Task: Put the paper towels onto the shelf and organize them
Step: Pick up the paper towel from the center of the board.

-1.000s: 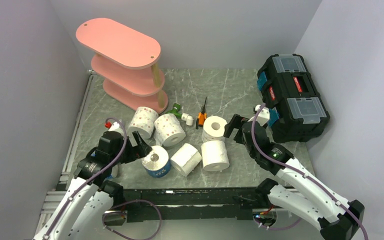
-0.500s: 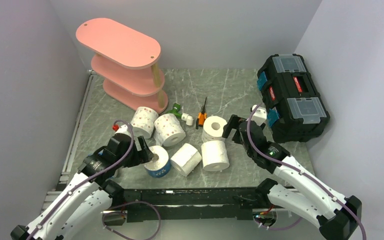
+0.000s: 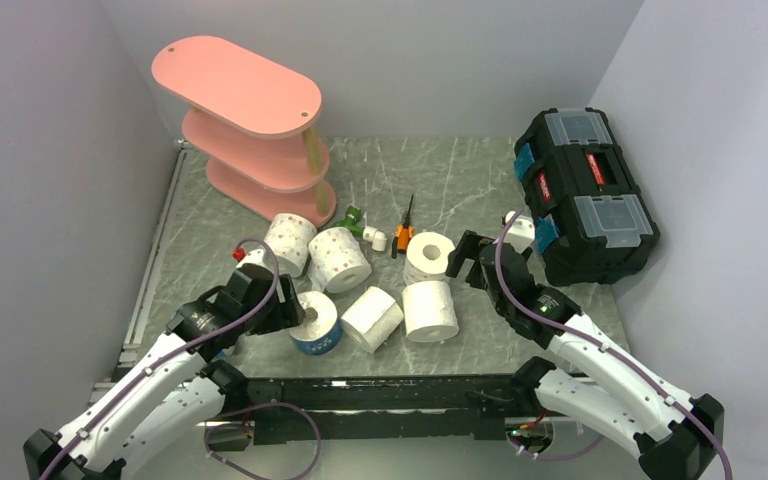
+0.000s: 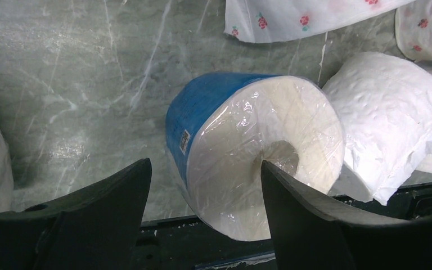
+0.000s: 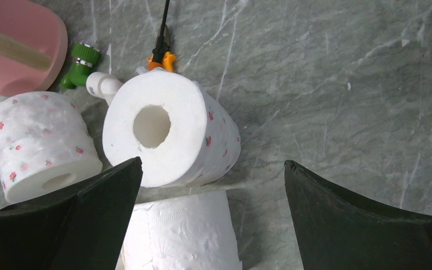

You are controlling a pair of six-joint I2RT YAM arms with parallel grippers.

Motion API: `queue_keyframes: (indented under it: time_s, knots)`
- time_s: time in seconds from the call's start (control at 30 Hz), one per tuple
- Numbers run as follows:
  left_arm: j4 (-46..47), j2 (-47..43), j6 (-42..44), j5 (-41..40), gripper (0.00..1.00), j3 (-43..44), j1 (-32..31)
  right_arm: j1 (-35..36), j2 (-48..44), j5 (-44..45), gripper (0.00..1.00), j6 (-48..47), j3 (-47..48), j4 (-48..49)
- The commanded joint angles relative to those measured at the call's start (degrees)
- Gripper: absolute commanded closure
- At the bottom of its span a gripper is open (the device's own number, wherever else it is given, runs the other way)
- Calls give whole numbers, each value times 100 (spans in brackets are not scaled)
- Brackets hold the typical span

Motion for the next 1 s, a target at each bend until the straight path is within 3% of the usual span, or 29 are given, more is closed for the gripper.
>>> queue_keyframes:
  time_s: [0.0,0.73,0.97]
  knots:
    - [172,112,16,-41,24,188,-135,-31,-14,67,1,-81,-4,219]
    - [379,190,31,-30,42,24,-231,-58,63,89,1,-142,80,193]
    - [487,234,6,65,33,-125,-267,-58,41,81,1,-111,43,178]
